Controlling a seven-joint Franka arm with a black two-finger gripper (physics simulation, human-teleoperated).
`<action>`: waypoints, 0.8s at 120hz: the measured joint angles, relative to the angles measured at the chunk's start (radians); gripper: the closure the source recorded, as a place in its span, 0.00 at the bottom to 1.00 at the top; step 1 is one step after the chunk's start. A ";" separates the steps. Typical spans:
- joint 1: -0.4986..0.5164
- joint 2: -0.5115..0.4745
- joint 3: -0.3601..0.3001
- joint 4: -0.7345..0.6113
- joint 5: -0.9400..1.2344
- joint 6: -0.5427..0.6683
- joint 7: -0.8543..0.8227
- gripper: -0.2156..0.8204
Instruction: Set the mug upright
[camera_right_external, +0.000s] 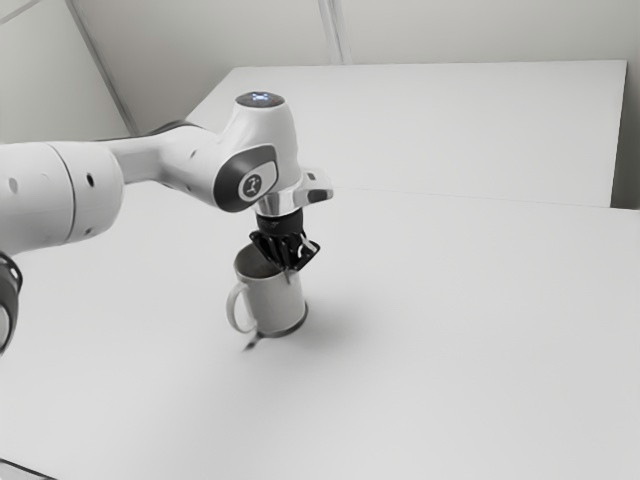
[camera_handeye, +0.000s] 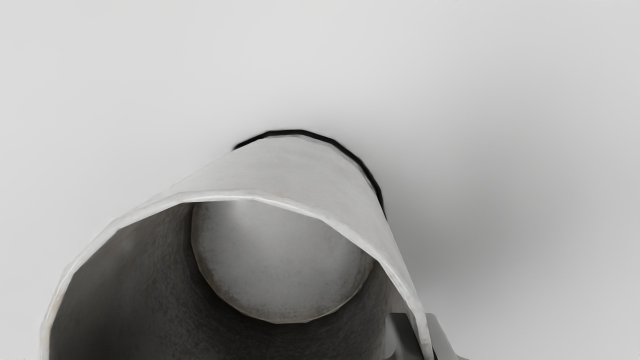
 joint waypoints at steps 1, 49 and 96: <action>0.000 0.000 0.000 0.000 0.000 0.001 -0.001 0.96; -0.002 -0.003 0.000 0.000 -0.021 0.018 -0.047 0.65; 0.088 -0.079 -0.102 0.096 -0.013 -0.008 -0.043 0.28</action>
